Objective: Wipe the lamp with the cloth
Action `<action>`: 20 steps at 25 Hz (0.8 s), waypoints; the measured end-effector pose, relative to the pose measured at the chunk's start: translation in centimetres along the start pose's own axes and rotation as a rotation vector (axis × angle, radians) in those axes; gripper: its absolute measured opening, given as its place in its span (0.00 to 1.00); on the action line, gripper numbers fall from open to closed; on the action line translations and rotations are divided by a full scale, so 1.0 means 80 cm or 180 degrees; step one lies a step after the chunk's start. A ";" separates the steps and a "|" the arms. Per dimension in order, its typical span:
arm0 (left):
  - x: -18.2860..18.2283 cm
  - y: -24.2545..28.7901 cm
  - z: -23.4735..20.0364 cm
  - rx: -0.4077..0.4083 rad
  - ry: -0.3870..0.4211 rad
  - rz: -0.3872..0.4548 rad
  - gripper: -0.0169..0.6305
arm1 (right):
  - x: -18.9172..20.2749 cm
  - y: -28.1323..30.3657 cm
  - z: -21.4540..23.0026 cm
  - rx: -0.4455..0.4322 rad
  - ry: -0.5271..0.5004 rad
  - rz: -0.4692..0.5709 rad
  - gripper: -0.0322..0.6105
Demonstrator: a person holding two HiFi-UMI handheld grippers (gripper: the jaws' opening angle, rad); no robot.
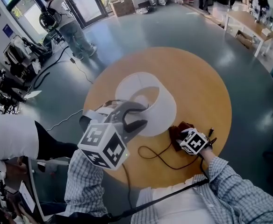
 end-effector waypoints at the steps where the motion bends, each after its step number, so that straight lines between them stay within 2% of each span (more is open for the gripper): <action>1: 0.000 0.000 0.001 -0.0026 0.0006 0.0008 0.25 | -0.001 0.002 -0.001 -0.0001 -0.0005 -0.0008 0.21; 4: -0.002 -0.001 0.002 -0.0098 0.0009 0.0071 0.27 | -0.002 0.003 -0.003 -0.0026 -0.0001 0.0003 0.25; 11: -0.008 -0.004 0.001 -0.0285 -0.0081 0.0262 0.30 | -0.009 -0.006 -0.005 -0.0056 0.0111 0.0123 0.44; 14: -0.008 -0.004 0.001 -0.0325 -0.0168 0.0387 0.31 | -0.012 -0.011 -0.005 -0.0054 0.0151 0.0202 0.47; 20: -0.007 -0.005 0.006 -0.0373 -0.0268 0.0550 0.42 | -0.017 -0.023 -0.006 -0.0036 0.0230 0.0351 0.47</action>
Point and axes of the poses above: the fingertips, and each gripper's own axes: y forward along the fingers, z to its right, x out of its underside, the point moved 6 cm from there along -y, backward along the fingers, and after that the axes turned 3 degrees about x, right-handed, at the moved point
